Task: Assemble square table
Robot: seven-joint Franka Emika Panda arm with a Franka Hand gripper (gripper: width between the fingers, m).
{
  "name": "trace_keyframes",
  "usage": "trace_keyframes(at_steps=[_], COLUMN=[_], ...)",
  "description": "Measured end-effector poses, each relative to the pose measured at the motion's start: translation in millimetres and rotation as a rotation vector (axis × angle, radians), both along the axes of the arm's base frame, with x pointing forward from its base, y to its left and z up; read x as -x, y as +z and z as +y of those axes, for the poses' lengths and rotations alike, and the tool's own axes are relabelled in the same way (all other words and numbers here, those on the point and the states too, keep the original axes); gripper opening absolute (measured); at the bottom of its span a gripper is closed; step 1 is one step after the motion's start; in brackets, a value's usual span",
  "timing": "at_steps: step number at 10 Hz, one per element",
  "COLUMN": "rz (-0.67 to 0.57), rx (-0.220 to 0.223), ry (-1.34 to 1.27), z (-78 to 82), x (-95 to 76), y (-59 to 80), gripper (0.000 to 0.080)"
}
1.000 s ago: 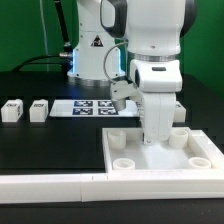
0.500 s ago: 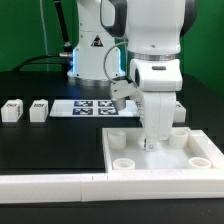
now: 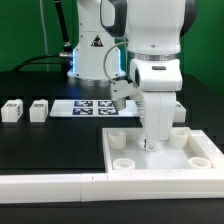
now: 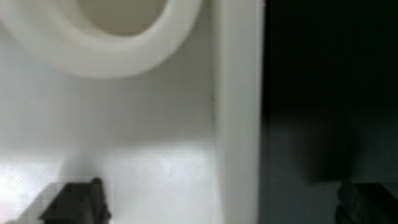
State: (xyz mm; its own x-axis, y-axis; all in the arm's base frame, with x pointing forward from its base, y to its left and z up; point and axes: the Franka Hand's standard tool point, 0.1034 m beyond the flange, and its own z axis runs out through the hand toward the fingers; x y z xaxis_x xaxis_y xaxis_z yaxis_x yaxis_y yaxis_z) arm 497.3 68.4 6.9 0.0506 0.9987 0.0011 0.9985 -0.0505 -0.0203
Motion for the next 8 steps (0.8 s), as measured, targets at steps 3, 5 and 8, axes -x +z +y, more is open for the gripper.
trace_keyframes(at_steps=[3, 5, 8], rz=[-0.029, -0.033, -0.039], rx=[0.021, 0.036, 0.028], ry=[-0.121, -0.350, -0.545], z=[9.6, 28.2, 50.9], x=[12.0, 23.8, 28.7], y=[37.2, 53.8, 57.2], gripper=[0.0649, 0.0649, 0.0649])
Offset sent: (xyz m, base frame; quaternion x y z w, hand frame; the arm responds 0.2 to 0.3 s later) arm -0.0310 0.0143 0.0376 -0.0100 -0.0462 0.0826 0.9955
